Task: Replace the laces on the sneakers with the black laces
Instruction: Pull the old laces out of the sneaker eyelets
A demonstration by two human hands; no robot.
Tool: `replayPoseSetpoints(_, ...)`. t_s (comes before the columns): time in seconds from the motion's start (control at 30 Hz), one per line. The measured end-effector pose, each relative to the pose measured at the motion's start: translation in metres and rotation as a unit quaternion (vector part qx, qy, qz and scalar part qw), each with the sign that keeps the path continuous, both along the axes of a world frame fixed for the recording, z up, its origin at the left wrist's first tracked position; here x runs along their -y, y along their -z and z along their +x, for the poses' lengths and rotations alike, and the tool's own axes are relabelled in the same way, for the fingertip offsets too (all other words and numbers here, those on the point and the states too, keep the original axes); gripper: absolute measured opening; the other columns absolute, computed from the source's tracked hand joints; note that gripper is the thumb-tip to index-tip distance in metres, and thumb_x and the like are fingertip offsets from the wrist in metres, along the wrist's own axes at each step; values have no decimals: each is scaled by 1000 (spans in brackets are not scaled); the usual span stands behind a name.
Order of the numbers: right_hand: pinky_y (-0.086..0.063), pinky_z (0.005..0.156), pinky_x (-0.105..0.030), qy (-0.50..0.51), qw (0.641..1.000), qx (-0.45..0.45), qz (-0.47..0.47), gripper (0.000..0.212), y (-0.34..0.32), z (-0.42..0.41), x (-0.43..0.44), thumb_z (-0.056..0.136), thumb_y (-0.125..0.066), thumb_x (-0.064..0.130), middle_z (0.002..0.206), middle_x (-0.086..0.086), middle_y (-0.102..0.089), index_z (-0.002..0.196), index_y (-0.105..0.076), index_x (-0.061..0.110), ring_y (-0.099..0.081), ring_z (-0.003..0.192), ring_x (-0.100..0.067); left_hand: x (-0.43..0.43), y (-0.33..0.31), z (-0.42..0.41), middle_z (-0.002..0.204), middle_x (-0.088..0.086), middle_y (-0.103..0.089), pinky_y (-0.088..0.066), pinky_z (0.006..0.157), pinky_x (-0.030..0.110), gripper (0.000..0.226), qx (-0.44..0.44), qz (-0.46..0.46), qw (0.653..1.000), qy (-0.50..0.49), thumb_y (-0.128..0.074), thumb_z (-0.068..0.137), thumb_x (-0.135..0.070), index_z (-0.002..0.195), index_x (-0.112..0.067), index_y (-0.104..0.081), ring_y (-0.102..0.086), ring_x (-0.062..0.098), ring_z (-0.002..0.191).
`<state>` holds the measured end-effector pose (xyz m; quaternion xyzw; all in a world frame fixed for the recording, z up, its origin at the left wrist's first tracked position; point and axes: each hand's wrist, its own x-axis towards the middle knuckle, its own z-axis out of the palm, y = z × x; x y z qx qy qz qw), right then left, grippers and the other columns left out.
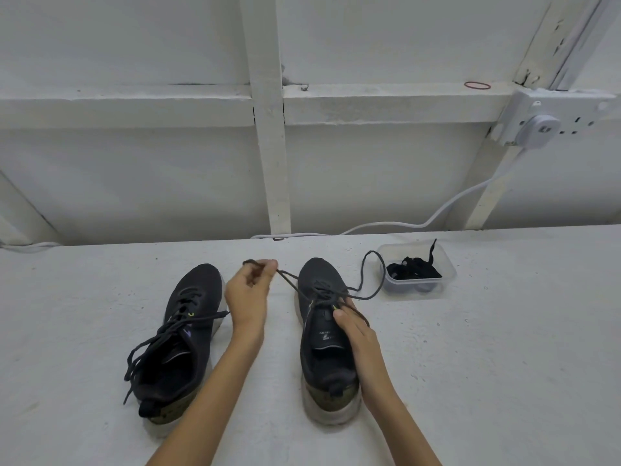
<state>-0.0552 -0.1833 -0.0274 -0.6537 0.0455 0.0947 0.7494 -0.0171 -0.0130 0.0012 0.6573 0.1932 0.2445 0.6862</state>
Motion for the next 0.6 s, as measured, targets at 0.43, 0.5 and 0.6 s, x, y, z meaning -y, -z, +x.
replayPoseSetpoints(0.43, -46, 103, -40, -2, 1000, 2, -10, 25, -1, 0, -1, 84, -65, 44, 117, 10, -69, 106, -73, 36, -62, 113, -10, 11, 14, -10, 64, -15, -65, -44, 65, 13, 11, -62, 122, 986, 100, -74, 83, -20, 74, -19, -70, -54, -2, 62)
replayPoseSetpoints(0.5, -42, 109, -44, -9, 1000, 8, -3, 49, -1, -1, -1, 74, -65, 56, 126, 10, -65, 118, -69, 33, -58, 121, -12, 5, 10, -8, 57, -18, -58, -41, 64, 17, 11, -30, 90, 994, 49, -71, 86, -22, 78, -16, -69, -48, 2, 60)
replayPoseSetpoints(0.6, -40, 111, -46, -6, 1000, 12, 2, 58, -2, -1, -2, 71, -65, 58, 129, 8, -63, 122, -67, 29, -56, 124, -14, 5, 14, -11, 58, -16, -54, -40, 66, 23, 13, -16, 41, 999, 27, -68, 89, -26, 81, -17, -68, -45, 9, 63)
